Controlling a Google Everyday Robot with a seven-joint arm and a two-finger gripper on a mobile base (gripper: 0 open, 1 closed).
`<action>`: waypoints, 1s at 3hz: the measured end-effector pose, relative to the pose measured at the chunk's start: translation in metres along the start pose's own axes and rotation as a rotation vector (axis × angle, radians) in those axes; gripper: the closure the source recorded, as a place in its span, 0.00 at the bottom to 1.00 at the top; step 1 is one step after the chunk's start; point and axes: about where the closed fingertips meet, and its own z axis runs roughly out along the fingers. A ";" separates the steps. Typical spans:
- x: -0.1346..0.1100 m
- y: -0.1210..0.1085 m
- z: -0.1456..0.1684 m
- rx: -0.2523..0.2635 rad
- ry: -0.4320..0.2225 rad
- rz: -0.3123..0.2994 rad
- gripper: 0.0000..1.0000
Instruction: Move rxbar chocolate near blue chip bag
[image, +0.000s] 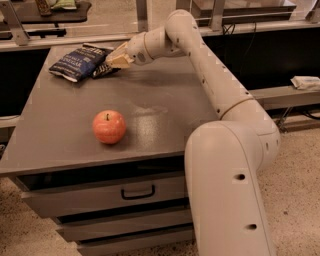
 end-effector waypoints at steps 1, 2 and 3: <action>-0.004 0.001 0.000 -0.002 -0.006 0.000 0.15; -0.008 -0.001 -0.010 0.009 -0.011 -0.006 0.00; -0.008 -0.001 -0.010 0.009 -0.011 -0.006 0.00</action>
Offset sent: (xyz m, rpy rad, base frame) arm -0.0015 -0.0246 0.0267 0.0163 -0.0317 -0.0234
